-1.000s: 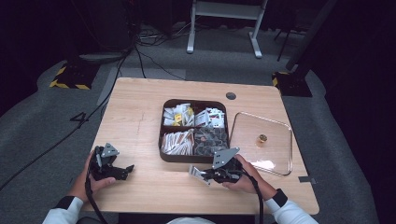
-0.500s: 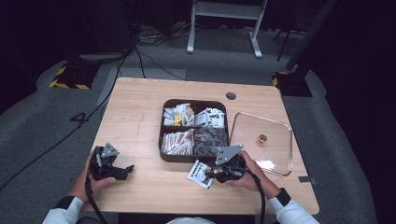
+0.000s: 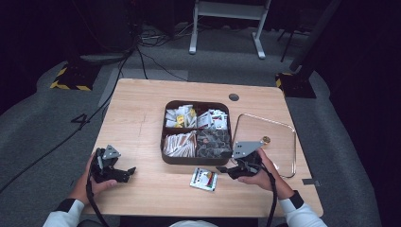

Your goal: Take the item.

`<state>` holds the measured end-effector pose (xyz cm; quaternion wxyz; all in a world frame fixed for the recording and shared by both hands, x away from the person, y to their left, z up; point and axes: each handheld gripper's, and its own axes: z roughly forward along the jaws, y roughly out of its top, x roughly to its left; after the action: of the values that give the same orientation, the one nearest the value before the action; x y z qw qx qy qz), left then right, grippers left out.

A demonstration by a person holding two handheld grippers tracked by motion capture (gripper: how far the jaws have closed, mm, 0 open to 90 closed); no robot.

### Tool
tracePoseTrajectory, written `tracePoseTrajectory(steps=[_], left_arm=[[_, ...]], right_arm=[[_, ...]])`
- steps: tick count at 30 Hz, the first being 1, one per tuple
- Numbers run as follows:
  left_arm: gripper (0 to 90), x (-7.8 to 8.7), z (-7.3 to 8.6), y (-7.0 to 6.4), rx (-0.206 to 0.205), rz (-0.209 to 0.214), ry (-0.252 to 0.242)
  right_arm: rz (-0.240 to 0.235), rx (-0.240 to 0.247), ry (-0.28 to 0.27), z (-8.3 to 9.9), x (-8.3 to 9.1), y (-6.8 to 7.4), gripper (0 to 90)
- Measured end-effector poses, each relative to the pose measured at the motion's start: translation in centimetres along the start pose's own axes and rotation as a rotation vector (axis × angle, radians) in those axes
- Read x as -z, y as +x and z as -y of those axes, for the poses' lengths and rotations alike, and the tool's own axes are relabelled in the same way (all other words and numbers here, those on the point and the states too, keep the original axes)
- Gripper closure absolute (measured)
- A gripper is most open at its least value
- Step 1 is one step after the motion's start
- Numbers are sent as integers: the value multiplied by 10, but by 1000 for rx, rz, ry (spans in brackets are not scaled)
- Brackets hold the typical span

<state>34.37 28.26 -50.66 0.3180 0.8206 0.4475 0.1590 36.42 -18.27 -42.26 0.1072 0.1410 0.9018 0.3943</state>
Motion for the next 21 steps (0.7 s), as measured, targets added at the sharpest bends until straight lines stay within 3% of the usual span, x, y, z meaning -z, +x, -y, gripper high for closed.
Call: tracePoseTrajectory(steps=[11,16,21], left_arm=[[5,0,0,0,0,0,0],[4,0,0,0,0,1,0],[4,0,0,0,0,1,0]], right_arm=[[127,-49,-54,5,19,-20,372],[200,-97,-82,9,24,-31,291],[230,-117,-87,13,27,-37,288]])
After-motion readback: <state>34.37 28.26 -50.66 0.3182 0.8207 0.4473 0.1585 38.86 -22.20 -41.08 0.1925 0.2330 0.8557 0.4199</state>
